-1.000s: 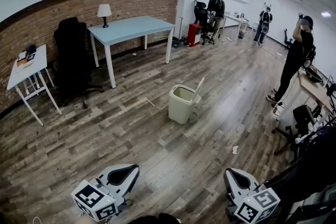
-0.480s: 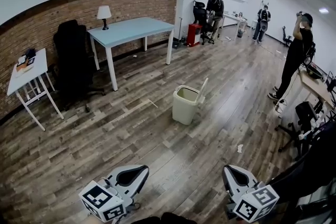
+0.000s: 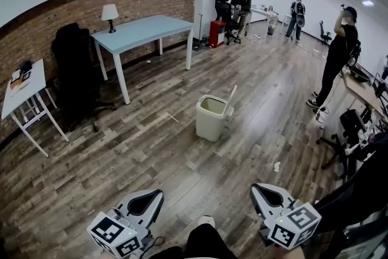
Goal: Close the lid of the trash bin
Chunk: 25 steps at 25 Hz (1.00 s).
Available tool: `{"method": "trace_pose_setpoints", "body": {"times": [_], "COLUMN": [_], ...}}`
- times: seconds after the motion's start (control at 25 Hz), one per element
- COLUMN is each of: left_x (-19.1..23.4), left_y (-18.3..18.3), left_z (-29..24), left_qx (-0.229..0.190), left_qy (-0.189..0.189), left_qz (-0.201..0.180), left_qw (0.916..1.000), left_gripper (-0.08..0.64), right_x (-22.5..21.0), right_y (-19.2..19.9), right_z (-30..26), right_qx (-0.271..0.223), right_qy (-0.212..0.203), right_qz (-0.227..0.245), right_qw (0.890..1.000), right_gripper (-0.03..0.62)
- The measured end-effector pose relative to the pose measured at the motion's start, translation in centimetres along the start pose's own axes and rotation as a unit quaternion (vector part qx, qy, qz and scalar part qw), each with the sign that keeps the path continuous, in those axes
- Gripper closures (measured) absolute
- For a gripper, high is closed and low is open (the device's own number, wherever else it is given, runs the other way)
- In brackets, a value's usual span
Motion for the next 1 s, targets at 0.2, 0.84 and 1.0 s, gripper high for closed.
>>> {"method": "trace_pose_setpoints", "body": {"times": [0.2,0.84,1.0], "left_x": [1.7,6.6,7.2], "left_y": [-0.1,-2.7,-2.6], "left_z": [-2.7,-20.6,-25.0], "left_qx": [0.005,0.019,0.021], "left_qy": [-0.008,0.005,0.014], "left_qz": [-0.015,-0.015,-0.008], "left_qw": [0.9998,0.9997,0.9996], "left_gripper": [0.554,0.554,0.554], "right_x": [-2.0,-17.7,-21.2], "right_y": [-0.4,-4.6,-5.3], "right_z": [-3.6,-12.3,-13.9], "right_qx": [0.014,0.036,0.042], "right_qy": [-0.016,0.003,0.0], "right_qz": [0.021,0.013,0.018], "right_qw": [1.0,0.999,0.999], "right_gripper": [0.583,0.583,0.583]}}
Point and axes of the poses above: the fingertips, and each gripper's own axes: z backward along the fingers, x to its left, y out of its underside, the point moved 8 cm from there along z, backward along the fingers, and after that the axes turned 1 degree about -x, right-handed, at the moved point
